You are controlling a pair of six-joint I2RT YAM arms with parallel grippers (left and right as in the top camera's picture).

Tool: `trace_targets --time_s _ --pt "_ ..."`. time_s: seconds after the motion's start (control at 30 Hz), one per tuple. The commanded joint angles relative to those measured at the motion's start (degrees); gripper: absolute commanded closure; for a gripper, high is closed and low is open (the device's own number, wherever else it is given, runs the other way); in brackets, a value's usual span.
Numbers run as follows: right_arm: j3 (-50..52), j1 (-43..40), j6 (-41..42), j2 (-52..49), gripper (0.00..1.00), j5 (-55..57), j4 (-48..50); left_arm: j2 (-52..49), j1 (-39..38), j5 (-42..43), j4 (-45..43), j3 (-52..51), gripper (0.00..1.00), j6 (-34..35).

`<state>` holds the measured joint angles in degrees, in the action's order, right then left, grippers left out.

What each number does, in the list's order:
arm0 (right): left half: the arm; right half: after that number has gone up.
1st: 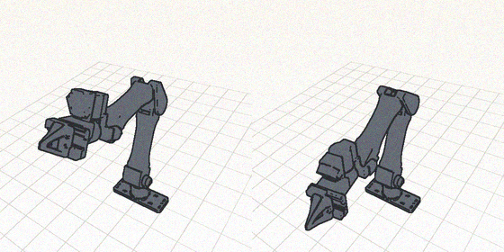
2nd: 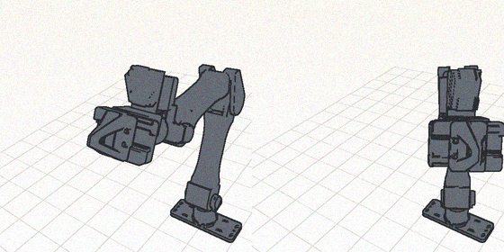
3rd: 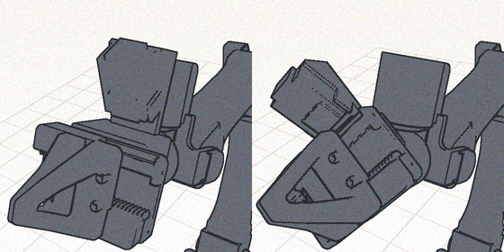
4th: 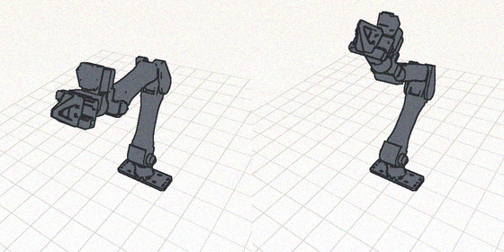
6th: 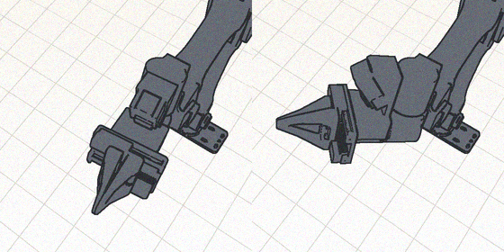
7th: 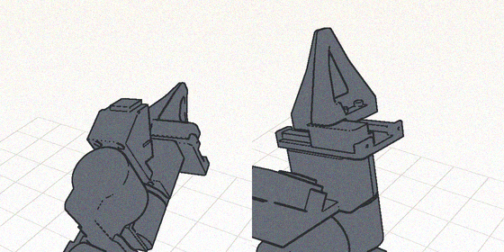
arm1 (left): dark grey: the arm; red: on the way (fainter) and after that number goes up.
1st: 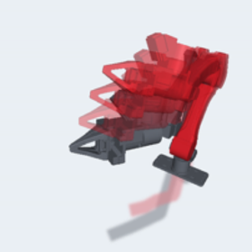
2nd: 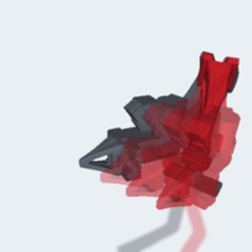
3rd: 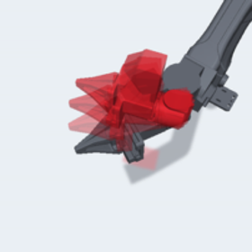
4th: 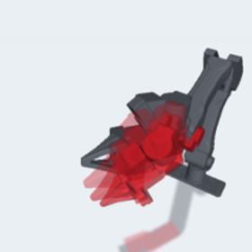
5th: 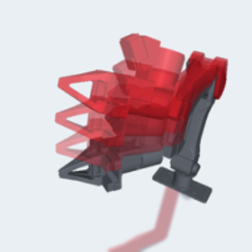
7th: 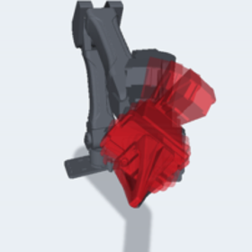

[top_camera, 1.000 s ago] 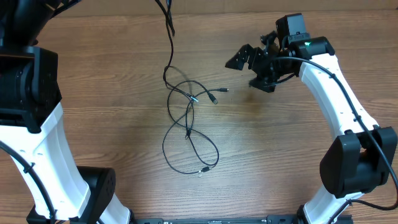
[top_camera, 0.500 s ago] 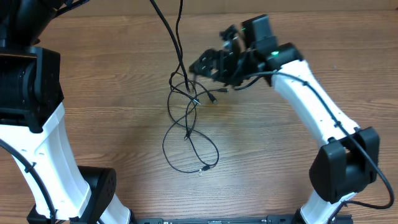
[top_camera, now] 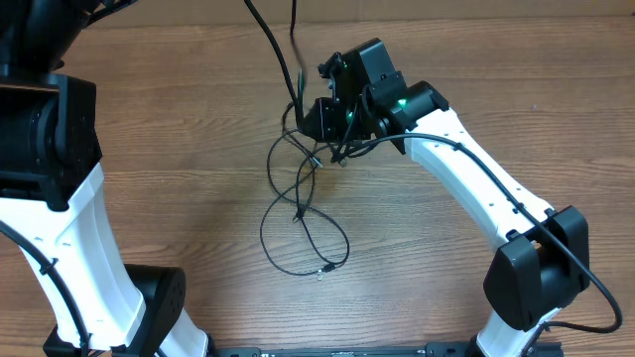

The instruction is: Untangle cables

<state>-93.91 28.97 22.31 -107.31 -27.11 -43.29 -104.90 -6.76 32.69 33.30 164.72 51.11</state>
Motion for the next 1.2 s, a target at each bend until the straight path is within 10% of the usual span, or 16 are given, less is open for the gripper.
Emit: trace_targets --time_s 0.0,0.33,0.57,0.97,1.1,1.17 --pt "0.00 -0.04 -0.24 0.57 0.96 2.01 -2.16 0.66 0.00 -4.37 -3.58 0.66 0.96 0.79" --pt "0.00 -6.14 16.92 0.57 0.96 36.39 -21.68 0.70 12.96 -13.88 0.35 0.66 0.96 0.28" --pt "0.00 -15.93 16.39 0.57 0.96 35.15 -24.59 0.66 25.29 -15.85 9.94 0.66 0.96 0.31" --pt "0.02 -17.55 17.66 0.57 0.94 31.78 -24.17 0.66 26.32 -8.04 -0.48 0.66 0.96 0.81" --pt "0.04 -16.76 9.64 0.57 0.12 22.25 -21.94 0.66 25.42 -3.65 0.07 0.63 0.96 0.83" --pt "0.04 -16.26 4.24 0.57 0.00 15.98 -20.85 0.66 24.61 -1.20 0.20 0.63 0.96 1.55"
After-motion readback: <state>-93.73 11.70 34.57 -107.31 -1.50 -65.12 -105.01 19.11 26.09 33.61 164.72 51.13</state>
